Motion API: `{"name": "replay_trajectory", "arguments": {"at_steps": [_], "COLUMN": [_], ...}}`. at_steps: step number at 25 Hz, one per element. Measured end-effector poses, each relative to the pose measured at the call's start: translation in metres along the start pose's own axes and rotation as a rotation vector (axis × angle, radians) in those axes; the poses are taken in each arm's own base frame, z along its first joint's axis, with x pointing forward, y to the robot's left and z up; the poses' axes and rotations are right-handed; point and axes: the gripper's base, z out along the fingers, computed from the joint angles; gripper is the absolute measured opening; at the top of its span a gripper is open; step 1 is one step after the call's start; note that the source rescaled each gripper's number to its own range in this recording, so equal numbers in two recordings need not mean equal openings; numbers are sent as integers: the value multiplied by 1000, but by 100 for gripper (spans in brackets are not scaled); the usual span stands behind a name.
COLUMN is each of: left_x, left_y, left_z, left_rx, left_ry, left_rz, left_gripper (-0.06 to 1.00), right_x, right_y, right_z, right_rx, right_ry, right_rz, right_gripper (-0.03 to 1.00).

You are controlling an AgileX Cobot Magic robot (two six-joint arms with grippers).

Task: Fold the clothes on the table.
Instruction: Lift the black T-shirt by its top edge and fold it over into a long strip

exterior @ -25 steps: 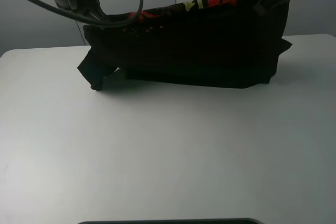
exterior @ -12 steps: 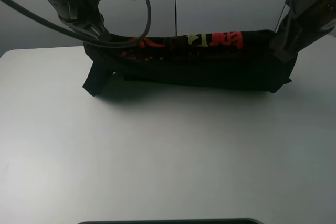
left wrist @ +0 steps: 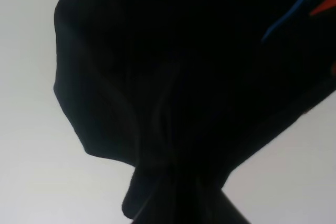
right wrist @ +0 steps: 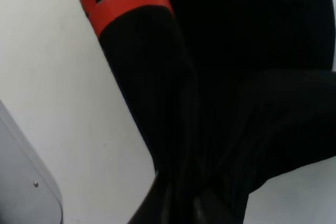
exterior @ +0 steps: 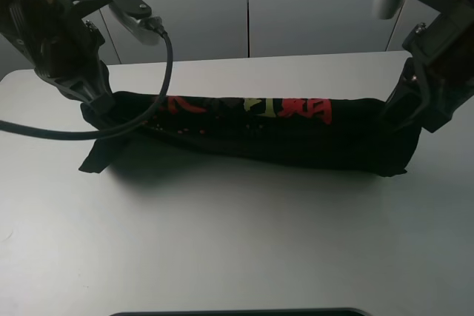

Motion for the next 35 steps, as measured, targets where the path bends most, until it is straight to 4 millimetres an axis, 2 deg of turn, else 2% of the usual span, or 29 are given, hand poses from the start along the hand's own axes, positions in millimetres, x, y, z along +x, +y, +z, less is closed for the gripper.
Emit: {"name": "replay_trajectory", "arguments": {"at_steps": [9,13,18,28,35], "left_x": [31,37,32,15,1], "left_y": [-19,-22,-20,-8,-4], "left_z": [14,22,25,25,63], "left_rx": [79,88,58,-67,-72], "left_ry": [49,58,-18,-203,-202], "left_rz": [-31,-36,-61,-113,-141], "left_gripper": [0,0,0,0,0], "right_x": [3,16,25,12,3], "right_y": [8,14,13,-9,-32], "right_z": [1,17,35,41,71], "right_rx": [-82,-135,-102,111,159], "right_ry": [27,70,57,-98,-98], "right_rz": [13,42,77,125,203], "right_gripper": [0,0,0,0,0]}}
